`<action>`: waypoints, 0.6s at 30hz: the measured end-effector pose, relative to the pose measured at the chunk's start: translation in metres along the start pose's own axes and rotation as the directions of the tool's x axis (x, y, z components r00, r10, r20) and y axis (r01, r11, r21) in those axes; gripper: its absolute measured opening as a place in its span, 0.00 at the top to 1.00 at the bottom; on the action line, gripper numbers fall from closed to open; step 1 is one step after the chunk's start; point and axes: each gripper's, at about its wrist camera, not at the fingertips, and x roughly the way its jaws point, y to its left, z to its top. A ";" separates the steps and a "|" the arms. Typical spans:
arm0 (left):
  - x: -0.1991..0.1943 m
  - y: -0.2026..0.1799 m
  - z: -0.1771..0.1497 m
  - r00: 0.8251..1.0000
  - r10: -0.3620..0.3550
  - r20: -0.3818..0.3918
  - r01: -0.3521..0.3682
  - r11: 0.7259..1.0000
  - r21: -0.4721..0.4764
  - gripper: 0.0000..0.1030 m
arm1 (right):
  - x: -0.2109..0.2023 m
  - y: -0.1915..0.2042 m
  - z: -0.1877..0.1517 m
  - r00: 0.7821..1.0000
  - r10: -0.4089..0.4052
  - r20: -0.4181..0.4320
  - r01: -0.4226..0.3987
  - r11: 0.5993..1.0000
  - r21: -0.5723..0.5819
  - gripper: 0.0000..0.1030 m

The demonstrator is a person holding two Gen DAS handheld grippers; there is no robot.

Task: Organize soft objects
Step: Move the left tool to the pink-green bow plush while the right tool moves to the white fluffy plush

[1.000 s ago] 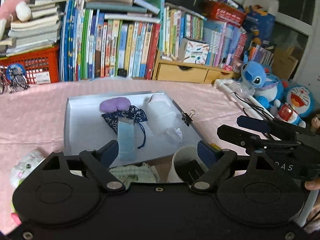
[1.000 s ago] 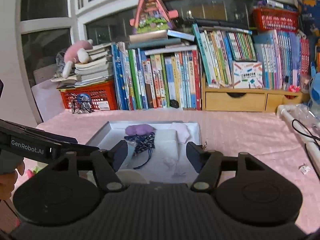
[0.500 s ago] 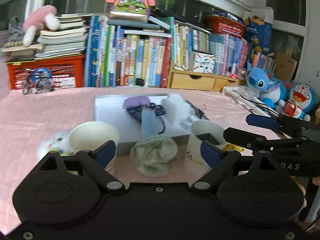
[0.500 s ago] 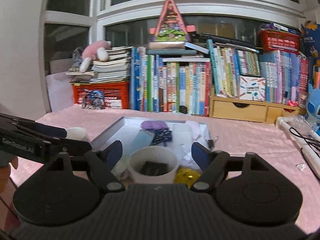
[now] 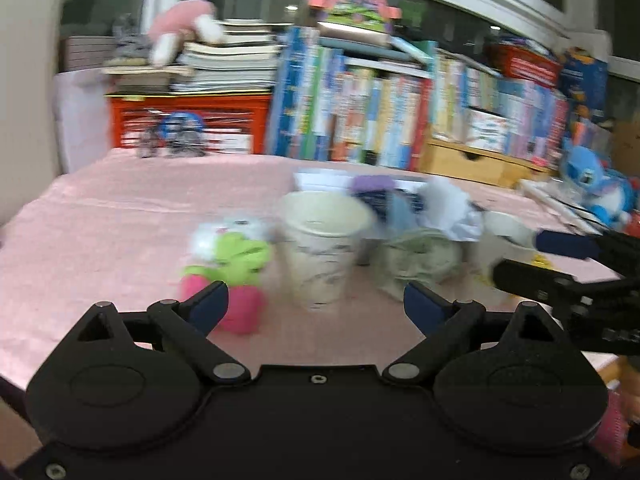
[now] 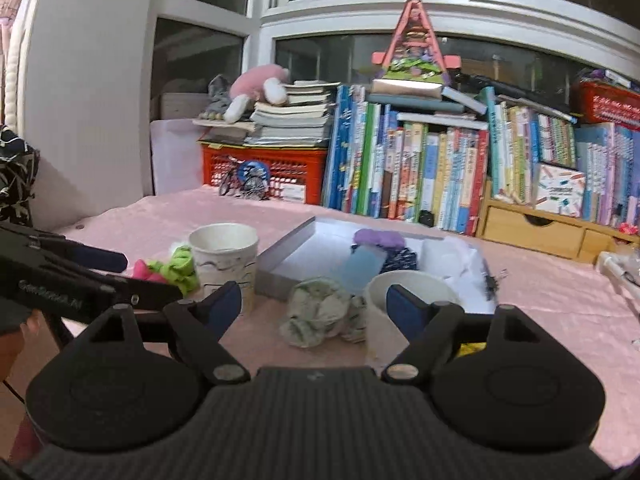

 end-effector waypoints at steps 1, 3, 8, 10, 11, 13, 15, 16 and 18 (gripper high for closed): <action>0.001 0.006 0.000 1.000 0.025 0.001 -0.025 1.000 -0.009 0.09 | 0.002 0.002 0.000 1.000 0.012 -0.005 -0.012 1.000 0.008 0.15; 0.006 0.016 0.000 0.998 0.065 0.007 -0.065 0.998 -0.025 0.09 | 0.007 0.009 -0.001 0.999 0.031 -0.015 -0.031 0.999 0.014 0.15; 0.023 0.037 -0.003 0.992 0.130 -0.002 -0.130 0.991 -0.045 0.10 | 0.017 0.020 0.007 0.998 0.055 -0.037 -0.055 0.998 -0.024 0.15; 0.031 0.043 -0.006 0.990 0.140 -0.006 -0.140 0.988 -0.061 0.10 | 0.021 0.022 0.018 0.996 0.072 -0.059 -0.074 0.997 -0.029 0.15; 0.034 0.045 -0.007 0.990 0.138 -0.008 -0.138 0.988 -0.067 0.10 | 0.025 0.022 0.026 0.994 0.085 -0.075 -0.087 0.996 -0.027 0.15; 0.041 0.049 -0.009 0.992 0.129 -0.011 -0.130 0.988 -0.082 0.11 | 0.035 0.021 0.041 0.986 0.120 -0.114 -0.122 0.992 -0.015 0.15; 0.047 0.051 -0.011 0.993 0.121 -0.013 -0.122 0.989 -0.087 0.11 | 0.048 0.022 0.056 0.975 0.156 -0.158 -0.158 0.987 -0.001 0.15; 0.050 0.051 -0.012 0.993 0.119 -0.015 -0.120 0.989 -0.087 0.12 | 0.055 0.022 0.063 0.968 0.173 -0.181 -0.174 0.985 0.008 0.15; 0.055 0.053 -0.014 0.992 0.123 -0.017 -0.124 0.989 -0.085 0.13 | 0.075 0.023 0.082 0.948 0.210 -0.239 -0.209 0.977 0.033 0.15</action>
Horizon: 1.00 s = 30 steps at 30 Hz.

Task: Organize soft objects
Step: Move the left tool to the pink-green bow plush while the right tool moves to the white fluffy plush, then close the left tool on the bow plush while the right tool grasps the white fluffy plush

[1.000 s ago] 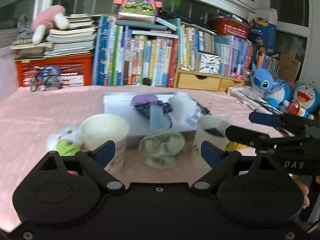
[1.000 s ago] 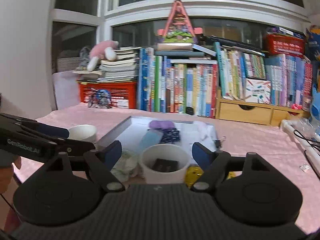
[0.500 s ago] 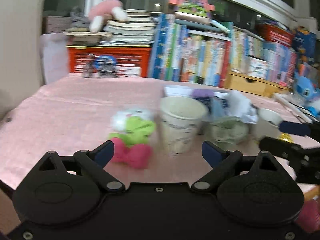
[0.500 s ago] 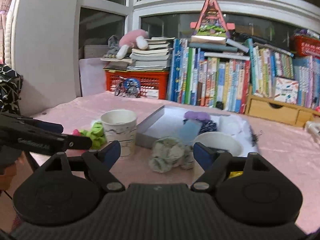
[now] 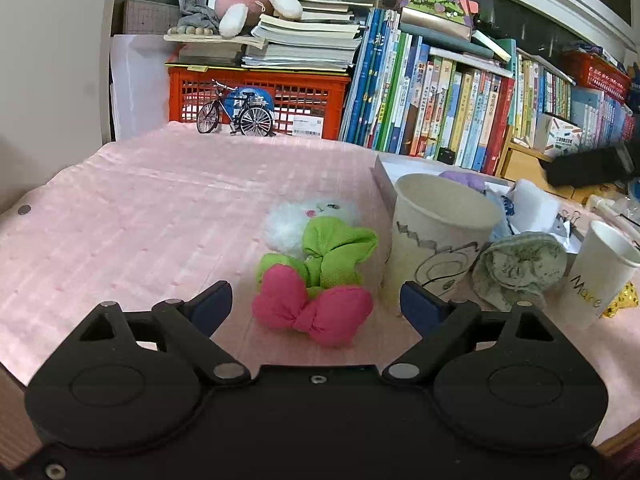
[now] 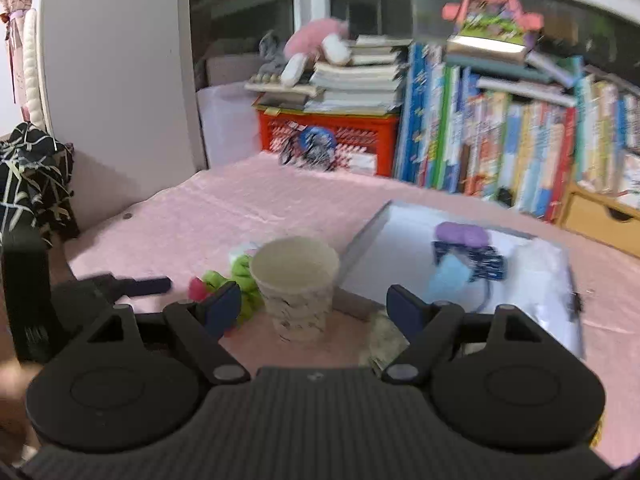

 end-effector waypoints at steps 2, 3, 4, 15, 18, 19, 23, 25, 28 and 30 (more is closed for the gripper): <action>0.004 0.001 -0.001 1.000 0.000 0.007 0.000 1.000 -0.002 0.13 | 0.017 -0.001 0.022 0.997 0.038 -0.066 -0.037 0.999 0.020 0.15; 0.005 0.001 -0.001 1.000 0.000 0.010 0.000 1.000 -0.004 0.13 | 0.027 0.000 0.032 0.993 0.056 -0.102 -0.054 0.998 0.027 0.14; 0.006 0.002 -0.002 1.000 -0.001 0.013 0.001 1.000 -0.006 0.13 | 0.039 0.002 0.044 0.988 0.067 -0.139 -0.064 0.998 0.030 0.13; 0.020 0.004 -0.009 0.999 -0.042 -0.009 0.041 0.999 -0.018 0.13 | 0.166 0.046 0.089 0.908 -0.013 -0.418 -0.028 0.995 -0.091 0.01; 0.024 0.005 -0.011 0.999 -0.042 -0.014 0.041 0.999 -0.023 0.13 | 0.191 0.056 0.088 0.879 -0.037 -0.476 -0.023 0.993 -0.120 0.00; 0.025 0.005 -0.012 0.999 -0.041 -0.016 0.040 0.999 -0.023 0.13 | 0.198 0.059 0.086 0.869 -0.046 -0.493 -0.020 0.992 -0.127 0.00; 0.029 0.005 -0.012 0.999 -0.046 -0.018 0.045 0.999 -0.029 0.13 | 0.219 0.065 0.080 0.843 -0.077 -0.532 -0.008 0.988 -0.156 0.00; 0.030 0.006 -0.012 0.999 -0.048 -0.019 0.047 0.998 -0.033 0.13 | 0.227 0.066 0.077 0.836 -0.082 -0.542 -0.006 0.987 -0.159 0.00; 0.030 0.006 -0.012 0.998 -0.059 -0.018 0.058 0.997 -0.041 0.14 | 0.234 0.066 0.074 0.828 -0.076 -0.555 -0.011 0.989 -0.151 0.00; 0.031 0.007 -0.012 0.998 -0.066 -0.018 0.065 0.997 -0.043 0.19 | 0.238 0.066 0.071 0.823 -0.073 -0.564 -0.011 0.990 -0.144 0.00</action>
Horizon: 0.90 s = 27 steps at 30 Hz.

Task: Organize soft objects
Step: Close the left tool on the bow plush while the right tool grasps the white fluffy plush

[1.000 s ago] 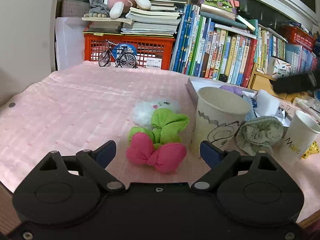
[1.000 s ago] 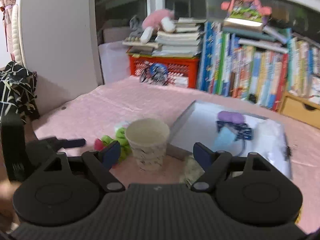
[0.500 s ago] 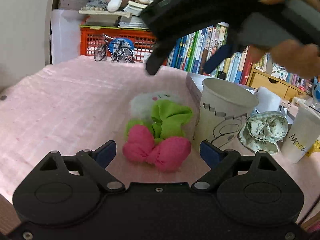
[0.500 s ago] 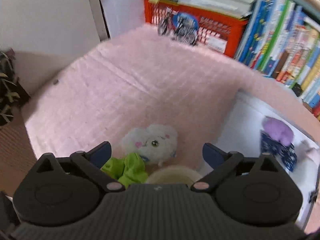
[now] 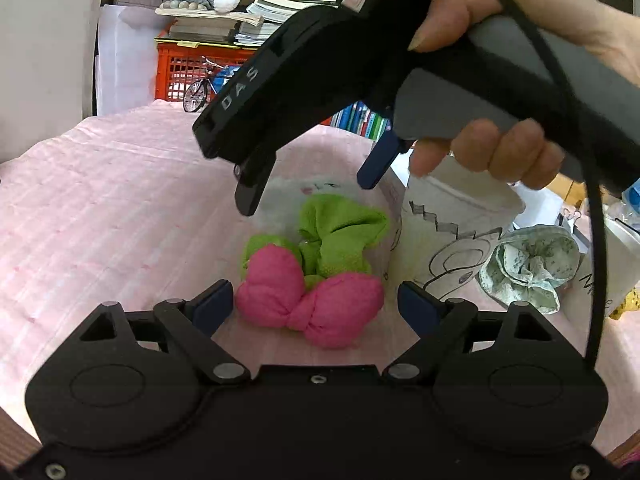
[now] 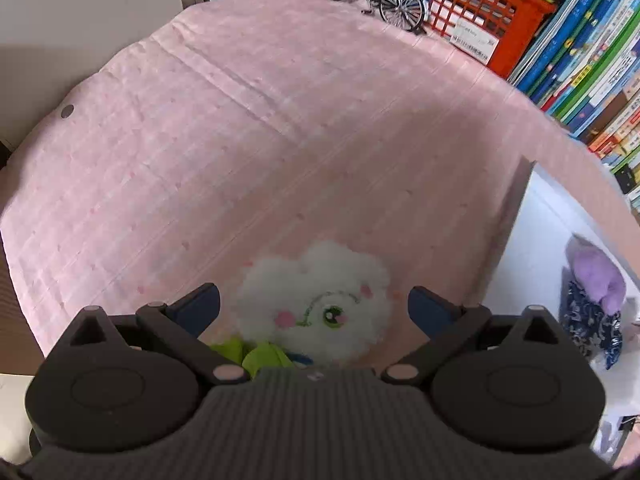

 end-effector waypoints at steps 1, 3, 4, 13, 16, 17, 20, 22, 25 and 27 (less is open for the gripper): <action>0.001 0.000 0.000 1.000 -0.002 -0.001 0.002 1.000 -0.001 0.21 | 0.003 0.000 0.001 1.000 0.000 -0.004 0.000 1.000 0.003 0.00; 0.001 0.001 0.002 1.000 0.000 -0.002 0.000 1.000 -0.004 0.24 | 0.006 0.000 0.002 1.000 0.005 -0.011 -0.005 1.000 0.009 0.00; 0.002 0.001 0.002 1.000 0.002 -0.002 -0.002 1.000 -0.005 0.25 | 0.007 -0.001 0.002 1.000 0.007 -0.009 -0.007 1.000 0.011 0.00; 0.003 0.006 0.005 1.000 0.014 -0.002 -0.014 1.000 -0.014 0.38 | 0.014 0.002 0.006 0.999 0.006 -0.032 -0.006 1.000 0.000 0.01; 0.003 0.007 0.005 1.000 0.013 -0.003 -0.014 1.000 -0.013 0.39 | 0.015 0.002 0.006 0.999 0.009 -0.041 -0.009 1.000 -0.002 0.04; 0.003 0.007 0.006 1.000 0.014 -0.003 -0.014 1.000 -0.015 0.40 | 0.016 0.002 0.006 0.999 0.008 -0.043 -0.008 1.000 -0.002 0.07; 0.002 0.007 0.006 1.000 0.011 -0.006 -0.011 1.000 -0.023 0.41 | 0.017 0.003 0.005 0.998 -0.005 -0.064 0.005 1.000 0.001 0.14; 0.003 0.007 0.007 1.000 0.010 -0.007 -0.010 1.000 -0.027 0.42 | 0.016 0.002 0.004 0.999 0.006 -0.054 -0.005 1.000 0.005 0.19; 0.001 0.008 0.007 1.000 0.011 -0.008 -0.011 0.999 -0.030 0.43 | 0.013 0.002 0.003 0.999 0.009 -0.041 -0.009 1.000 0.011 0.21; 0.000 0.007 0.008 1.000 0.011 -0.009 -0.011 0.999 -0.032 0.44 | 0.012 0.002 0.003 0.999 0.011 -0.033 -0.010 1.000 0.012 0.21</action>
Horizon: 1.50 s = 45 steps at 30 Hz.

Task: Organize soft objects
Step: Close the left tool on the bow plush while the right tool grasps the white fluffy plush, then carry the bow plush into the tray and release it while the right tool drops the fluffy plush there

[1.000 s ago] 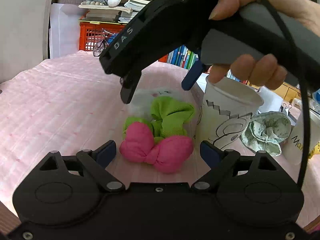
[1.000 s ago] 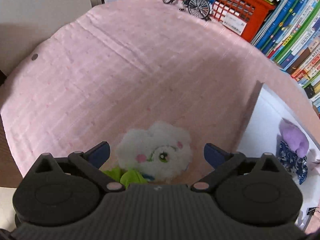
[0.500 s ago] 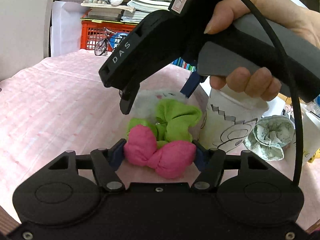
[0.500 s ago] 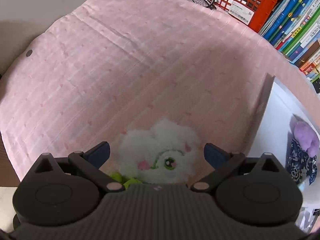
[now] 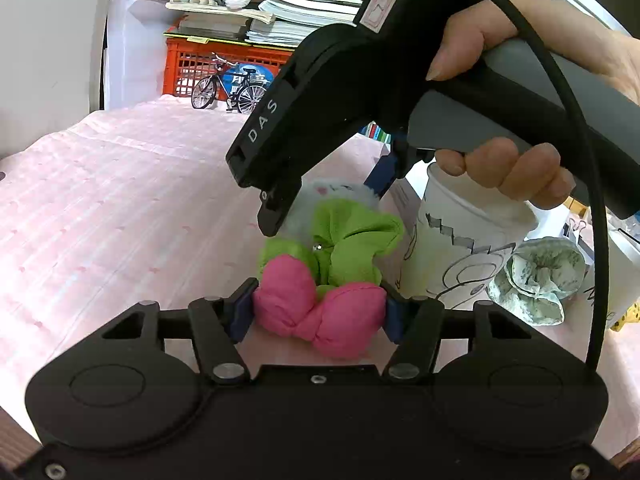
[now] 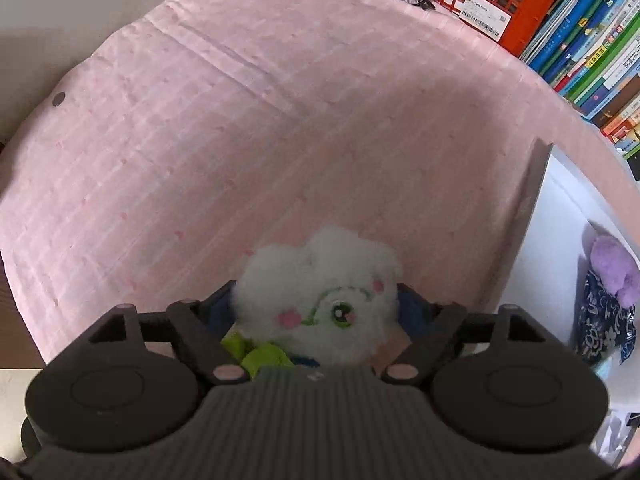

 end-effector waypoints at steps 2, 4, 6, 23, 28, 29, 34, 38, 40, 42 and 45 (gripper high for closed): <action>-0.001 0.000 0.001 1.000 0.002 0.000 -0.002 1.000 -0.002 0.44 | -0.004 0.000 0.000 1.000 0.009 0.012 -0.009 1.000 0.002 0.21; -0.002 0.001 0.002 1.000 0.009 0.003 -0.009 1.000 -0.002 0.44 | -0.009 -0.001 0.001 0.999 0.021 0.029 -0.022 1.000 0.007 0.21; -0.004 0.001 0.005 1.000 0.015 0.007 -0.015 1.000 -0.003 0.45 | -0.016 -0.002 0.001 0.998 0.030 0.047 -0.030 0.999 0.013 0.21; -0.037 -0.003 0.037 0.996 0.045 0.079 -0.044 0.999 -0.005 0.46 | -0.095 -0.018 -0.026 0.963 0.089 0.253 -0.101 0.994 0.031 0.21; -0.048 -0.011 0.049 0.993 0.047 0.107 -0.049 0.999 0.014 0.46 | -0.118 -0.029 -0.042 0.943 0.112 0.314 -0.133 0.990 0.047 0.21; -0.051 -0.014 0.051 0.993 0.045 0.113 -0.048 0.999 0.021 0.46 | -0.123 -0.032 -0.046 0.939 0.112 0.326 -0.136 0.989 0.053 0.21; -0.061 -0.029 0.059 0.991 0.020 0.131 -0.026 0.999 0.047 0.46 | -0.141 -0.044 -0.068 0.921 0.112 0.373 -0.149 0.986 0.071 0.21; -0.066 -0.043 0.064 0.989 0.006 0.145 -0.017 0.997 0.073 0.46 | -0.155 -0.055 -0.089 0.903 0.107 0.417 -0.159 0.983 0.091 0.21; -0.069 -0.051 0.066 0.988 -0.002 0.153 -0.011 0.996 0.088 0.46 | -0.161 -0.062 -0.100 0.895 0.101 0.435 -0.160 0.982 0.100 0.21; -0.071 -0.059 0.067 0.987 -0.013 0.158 -0.003 0.995 0.105 0.46 | -0.166 -0.070 -0.111 0.888 0.096 0.449 -0.166 0.979 0.118 0.21; -0.076 -0.072 0.069 0.986 -0.036 0.164 0.015 0.992 0.127 0.46 | -0.175 -0.083 -0.129 0.878 0.078 0.473 -0.166 0.975 0.149 0.21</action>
